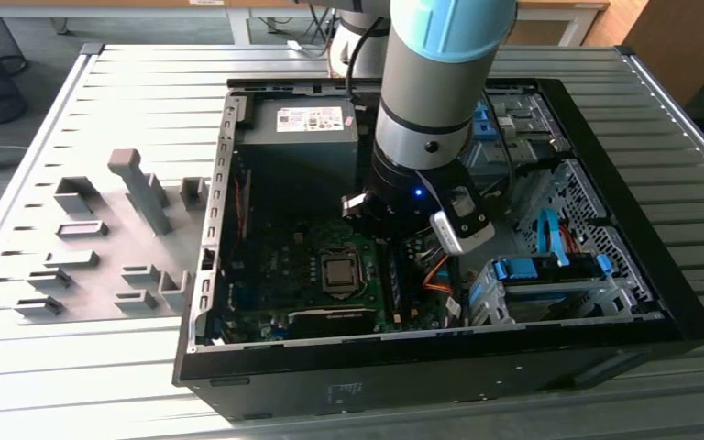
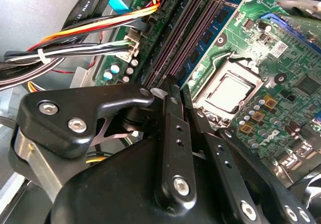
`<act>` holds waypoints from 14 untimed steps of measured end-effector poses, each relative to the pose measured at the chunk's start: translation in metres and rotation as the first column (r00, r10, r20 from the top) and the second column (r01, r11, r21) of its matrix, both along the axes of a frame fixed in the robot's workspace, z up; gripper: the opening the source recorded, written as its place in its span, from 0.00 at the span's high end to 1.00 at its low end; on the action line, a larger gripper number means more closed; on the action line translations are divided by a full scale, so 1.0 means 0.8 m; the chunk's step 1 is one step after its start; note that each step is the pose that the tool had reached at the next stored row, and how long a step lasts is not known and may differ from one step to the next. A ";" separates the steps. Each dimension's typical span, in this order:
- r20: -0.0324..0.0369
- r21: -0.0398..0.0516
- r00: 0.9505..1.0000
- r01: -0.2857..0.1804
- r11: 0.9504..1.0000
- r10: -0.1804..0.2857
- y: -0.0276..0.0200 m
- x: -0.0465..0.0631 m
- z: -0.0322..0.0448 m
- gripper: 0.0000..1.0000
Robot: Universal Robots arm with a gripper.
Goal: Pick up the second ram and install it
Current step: 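Insert the second ram into the second slot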
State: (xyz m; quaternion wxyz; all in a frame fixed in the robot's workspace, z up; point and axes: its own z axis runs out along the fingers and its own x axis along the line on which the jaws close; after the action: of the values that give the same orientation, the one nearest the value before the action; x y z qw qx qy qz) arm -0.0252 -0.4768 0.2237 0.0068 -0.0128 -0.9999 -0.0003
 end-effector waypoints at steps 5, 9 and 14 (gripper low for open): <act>0.000 0.000 1.000 0.000 1.000 0.000 0.0000 0.000 -0.0001 0.86; 0.000 0.001 1.000 -0.002 1.000 0.002 0.0001 0.000 -0.0015 0.86; 0.000 0.000 1.000 -0.015 1.000 0.015 -0.0001 0.000 -0.0046 0.86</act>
State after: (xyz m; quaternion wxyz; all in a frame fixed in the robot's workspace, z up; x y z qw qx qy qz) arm -0.0252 -0.4768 0.2201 0.0068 -0.0053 -1.0000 -0.0004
